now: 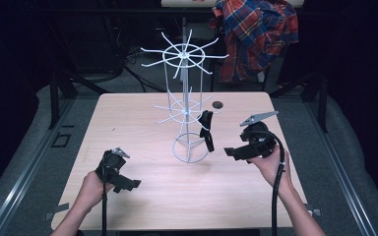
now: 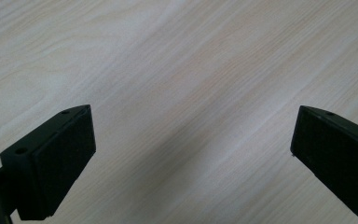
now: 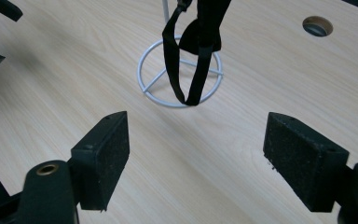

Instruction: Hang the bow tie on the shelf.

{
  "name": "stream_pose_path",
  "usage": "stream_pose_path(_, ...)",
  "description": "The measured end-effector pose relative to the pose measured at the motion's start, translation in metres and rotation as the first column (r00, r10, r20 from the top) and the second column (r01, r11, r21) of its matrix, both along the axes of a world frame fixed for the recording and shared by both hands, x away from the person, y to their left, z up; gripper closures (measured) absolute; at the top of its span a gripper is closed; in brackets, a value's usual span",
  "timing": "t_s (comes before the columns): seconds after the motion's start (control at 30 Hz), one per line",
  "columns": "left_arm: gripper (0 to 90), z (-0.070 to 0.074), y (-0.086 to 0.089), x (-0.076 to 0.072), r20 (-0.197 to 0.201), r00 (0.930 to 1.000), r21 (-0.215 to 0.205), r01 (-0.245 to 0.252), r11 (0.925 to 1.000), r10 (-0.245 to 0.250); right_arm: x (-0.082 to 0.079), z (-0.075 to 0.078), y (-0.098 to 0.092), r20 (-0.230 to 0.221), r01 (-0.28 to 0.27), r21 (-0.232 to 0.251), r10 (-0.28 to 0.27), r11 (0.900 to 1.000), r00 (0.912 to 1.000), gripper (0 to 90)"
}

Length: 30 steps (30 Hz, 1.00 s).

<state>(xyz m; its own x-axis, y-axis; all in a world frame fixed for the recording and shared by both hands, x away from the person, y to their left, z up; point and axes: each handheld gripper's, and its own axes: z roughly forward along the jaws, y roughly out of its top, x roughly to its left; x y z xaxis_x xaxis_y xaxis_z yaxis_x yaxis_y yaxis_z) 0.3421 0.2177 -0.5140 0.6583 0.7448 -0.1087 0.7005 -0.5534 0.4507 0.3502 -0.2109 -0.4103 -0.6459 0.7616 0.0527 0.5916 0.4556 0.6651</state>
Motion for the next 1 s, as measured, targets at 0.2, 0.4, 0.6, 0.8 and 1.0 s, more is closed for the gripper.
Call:
stream_pose_path(0.2,0.0,0.000,0.000,0.000,0.000,1.0000,0.001,0.001,1.0000,-0.001,-0.010,-0.007,-0.008,-0.020,0.010,-0.009,-0.010,1.000,0.9997,18.8)
stream_pose_path(0.4,0.0,0.000,0.000,0.000,0.002,1.0000,0.001,0.000,1.0000,0.000,-0.013,-0.015,-0.013,-0.034,0.017,-0.023,-0.018,1.000,0.9993,17.7)
stream_pose_path(0.6,0.0,-0.001,0.000,0.000,0.003,1.0000,0.002,-0.003,1.0000,0.003,-0.022,-0.031,-0.020,-0.071,0.022,-0.060,-0.026,0.998,0.9971,15.8)
stream_pose_path(0.8,0.0,-0.001,0.000,0.000,0.001,1.0000,0.002,0.000,1.0000,0.000,-0.028,-0.051,-0.029,-0.108,0.031,-0.084,-0.040,0.996,0.9933,15.2)
stream_pose_path(1.0,0.0,0.000,-0.001,0.000,-0.001,1.0000,0.004,0.004,1.0000,-0.004,-0.034,-0.070,-0.034,-0.157,0.032,-0.094,-0.047,0.995,0.9865,15.0)
